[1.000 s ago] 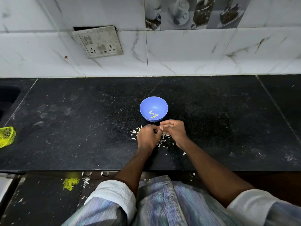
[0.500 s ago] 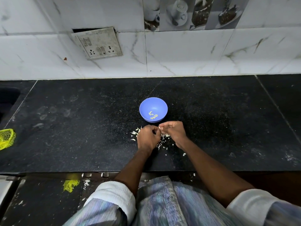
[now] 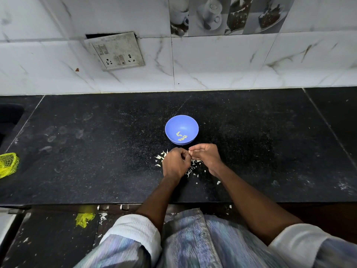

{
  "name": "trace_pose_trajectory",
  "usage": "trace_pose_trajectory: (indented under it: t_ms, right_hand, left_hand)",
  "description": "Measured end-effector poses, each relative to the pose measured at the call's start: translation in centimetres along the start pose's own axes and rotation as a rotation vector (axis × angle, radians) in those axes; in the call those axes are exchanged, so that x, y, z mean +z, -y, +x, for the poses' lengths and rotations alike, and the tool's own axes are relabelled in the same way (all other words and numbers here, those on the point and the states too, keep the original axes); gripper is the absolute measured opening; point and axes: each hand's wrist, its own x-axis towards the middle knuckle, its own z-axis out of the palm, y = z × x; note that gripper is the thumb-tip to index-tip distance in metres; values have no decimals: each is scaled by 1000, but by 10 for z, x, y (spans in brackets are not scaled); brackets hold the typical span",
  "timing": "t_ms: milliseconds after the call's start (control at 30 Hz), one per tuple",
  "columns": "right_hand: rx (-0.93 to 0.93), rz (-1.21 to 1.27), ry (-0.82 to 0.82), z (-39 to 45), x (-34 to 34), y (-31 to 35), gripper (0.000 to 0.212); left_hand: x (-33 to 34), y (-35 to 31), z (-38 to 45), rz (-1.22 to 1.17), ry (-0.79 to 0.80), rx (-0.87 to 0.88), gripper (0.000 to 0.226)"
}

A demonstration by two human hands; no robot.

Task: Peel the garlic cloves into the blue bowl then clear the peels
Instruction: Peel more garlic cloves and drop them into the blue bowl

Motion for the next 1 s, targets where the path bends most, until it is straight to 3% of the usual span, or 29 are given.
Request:
trace_pose_trajectory:
  t_ms: [700, 1000]
  right_hand:
    - [76, 40, -24, -4, -2, 4, 23]
    - [92, -110, -114, -2, 1, 4, 15]
  left_hand:
    - [-3, 9, -1, -32, 8, -85, 12]
    - [-5, 11, 1, -13, 47, -74, 11]
